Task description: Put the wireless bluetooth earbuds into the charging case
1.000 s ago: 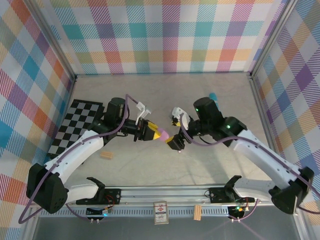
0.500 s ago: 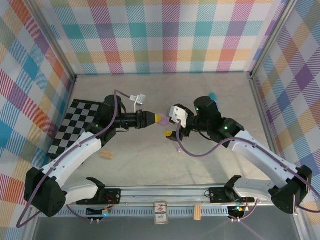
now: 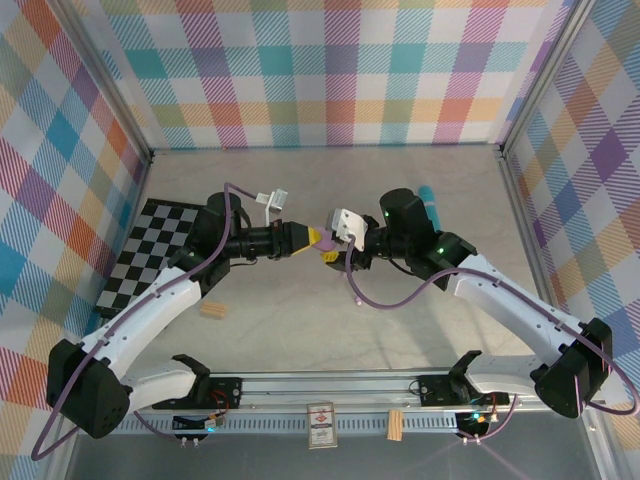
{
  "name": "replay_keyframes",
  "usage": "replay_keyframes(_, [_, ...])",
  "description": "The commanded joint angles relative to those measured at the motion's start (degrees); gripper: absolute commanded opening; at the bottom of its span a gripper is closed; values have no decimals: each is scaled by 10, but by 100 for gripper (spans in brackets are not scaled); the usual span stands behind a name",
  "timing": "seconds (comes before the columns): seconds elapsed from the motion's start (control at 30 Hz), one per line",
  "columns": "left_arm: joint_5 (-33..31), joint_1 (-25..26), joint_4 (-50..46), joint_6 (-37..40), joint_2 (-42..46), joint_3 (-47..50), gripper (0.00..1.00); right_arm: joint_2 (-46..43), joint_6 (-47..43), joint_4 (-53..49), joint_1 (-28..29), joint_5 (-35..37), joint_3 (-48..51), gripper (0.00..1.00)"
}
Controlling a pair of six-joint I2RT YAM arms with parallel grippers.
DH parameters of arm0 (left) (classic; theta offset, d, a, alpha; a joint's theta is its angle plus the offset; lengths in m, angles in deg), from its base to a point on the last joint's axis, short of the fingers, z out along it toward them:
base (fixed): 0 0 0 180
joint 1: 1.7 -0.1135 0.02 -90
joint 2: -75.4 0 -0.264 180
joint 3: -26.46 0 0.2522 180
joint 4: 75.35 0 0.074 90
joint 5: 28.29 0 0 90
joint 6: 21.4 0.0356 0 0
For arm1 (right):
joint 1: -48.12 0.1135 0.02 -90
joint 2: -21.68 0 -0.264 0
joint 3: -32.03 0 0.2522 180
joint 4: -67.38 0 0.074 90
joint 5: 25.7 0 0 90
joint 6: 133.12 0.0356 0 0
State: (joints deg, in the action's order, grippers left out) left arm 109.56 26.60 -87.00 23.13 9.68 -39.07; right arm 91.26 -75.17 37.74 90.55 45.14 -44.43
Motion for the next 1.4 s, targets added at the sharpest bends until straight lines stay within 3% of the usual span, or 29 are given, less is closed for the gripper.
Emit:
replay_keyframes(0.0, [7,-5,23,-5,-5,4,10,-5,9,21,4,-14,-14,53])
replay_keyframes(0.07, [8,-5,22,-3,-5,4,10,-4,9,18,4,-13,-12,43])
replay_keyframes(0.23, [6,-5,23,2,-6,2,10,-4,10,9,3,-10,-13,31])
replay_keyframes(0.3, [3,-5,26,8,-4,2,15,-4,10,0,2,-9,-16,27])
replay_keyframes(0.37, [-7,-5,26,29,3,3,36,-3,16,-14,-3,-15,-23,23])
replay_keyframes(0.43, [-18,-4,25,75,20,6,65,1,29,-36,-12,-24,-35,19])
replay_keyframes(0.5, [-30,-3,23,121,38,7,86,6,41,-65,-22,-31,-52,16])
replay_keyframes(0.57, [-37,-2,31,181,55,11,100,11,47,-101,-33,-49,-71,16])
replay_keyframes(0.77, [-58,2,84,369,82,50,100,34,55,-244,-65,-142,-150,12])
replay_keyframes(0.97, [50,12,128,478,44,50,100,57,59,-347,-74,-211,-219,9])
replay_keyframes(1.17, [104,27,134,491,16,36,95,58,57,-346,-73,-258,-227,5])
replay_keyframes(1.37, [129,41,126,490,12,24,80,84,56,-374,-70,-252,-249,4])
